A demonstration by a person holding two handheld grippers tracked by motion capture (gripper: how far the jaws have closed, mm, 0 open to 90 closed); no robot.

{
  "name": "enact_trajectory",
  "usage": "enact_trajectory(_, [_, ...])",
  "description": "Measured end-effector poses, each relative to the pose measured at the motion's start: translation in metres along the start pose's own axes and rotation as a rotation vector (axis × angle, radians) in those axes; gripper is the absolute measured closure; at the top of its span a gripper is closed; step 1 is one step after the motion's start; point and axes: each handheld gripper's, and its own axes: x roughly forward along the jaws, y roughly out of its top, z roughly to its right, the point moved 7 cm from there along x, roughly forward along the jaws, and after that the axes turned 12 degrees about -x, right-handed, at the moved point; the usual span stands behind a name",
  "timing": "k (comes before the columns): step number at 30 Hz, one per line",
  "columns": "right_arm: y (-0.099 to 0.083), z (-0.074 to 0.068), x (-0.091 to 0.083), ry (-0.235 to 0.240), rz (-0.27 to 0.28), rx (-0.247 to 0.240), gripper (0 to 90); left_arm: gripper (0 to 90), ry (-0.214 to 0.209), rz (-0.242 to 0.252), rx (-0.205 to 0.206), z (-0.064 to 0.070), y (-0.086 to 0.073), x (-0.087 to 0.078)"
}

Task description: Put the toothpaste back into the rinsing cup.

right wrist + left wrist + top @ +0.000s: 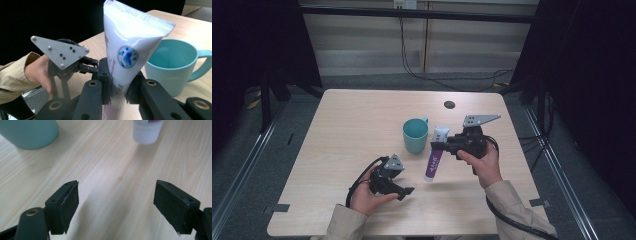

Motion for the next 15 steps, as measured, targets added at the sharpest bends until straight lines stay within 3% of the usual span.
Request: enact_trajectory(15, [0.008,0.011,-0.003,-0.046,-0.008,-0.014,77.2,17.3,0.055,0.025,-0.001,-0.021,-0.03,-0.003])
